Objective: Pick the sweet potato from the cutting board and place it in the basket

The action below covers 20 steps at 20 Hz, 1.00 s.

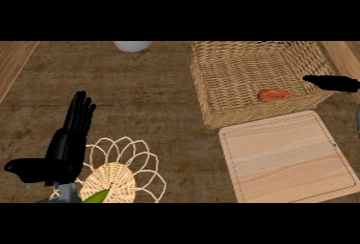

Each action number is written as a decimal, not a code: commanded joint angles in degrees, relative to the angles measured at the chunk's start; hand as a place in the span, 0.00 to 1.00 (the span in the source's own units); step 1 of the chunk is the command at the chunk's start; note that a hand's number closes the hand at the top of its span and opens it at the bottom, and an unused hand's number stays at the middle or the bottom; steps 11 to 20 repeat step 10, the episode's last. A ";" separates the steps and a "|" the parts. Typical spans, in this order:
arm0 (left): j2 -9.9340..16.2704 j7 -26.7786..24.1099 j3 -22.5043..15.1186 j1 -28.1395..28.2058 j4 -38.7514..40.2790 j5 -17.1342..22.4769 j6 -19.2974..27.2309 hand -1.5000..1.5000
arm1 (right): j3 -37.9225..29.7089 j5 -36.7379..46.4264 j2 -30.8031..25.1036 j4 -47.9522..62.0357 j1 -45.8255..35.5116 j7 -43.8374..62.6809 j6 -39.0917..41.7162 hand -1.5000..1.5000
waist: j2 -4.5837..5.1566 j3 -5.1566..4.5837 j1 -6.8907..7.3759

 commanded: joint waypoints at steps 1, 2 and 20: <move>1.61 -1.66 1.78 0.71 1.66 1.85 -2.28 0.50 | -6.31 -8.18 -3.18 -2.18 2.57 -1.68 3.81 0.00 | 0.03 0.01 -0.18; -0.36 -2.47 0.73 -2.11 4.17 0.19 -0.18 0.50 | -5.65 -7.94 -4.60 -2.94 0.24 2.67 5.62 0.00 | 0.07 -0.01 -0.12; -0.88 -4.08 -0.33 0.58 2.72 -0.95 0.49 0.50 | -11.00 -19.03 -13.95 1.05 1.90 -3.32 18.66 0.00 | 0.14 0.02 0.40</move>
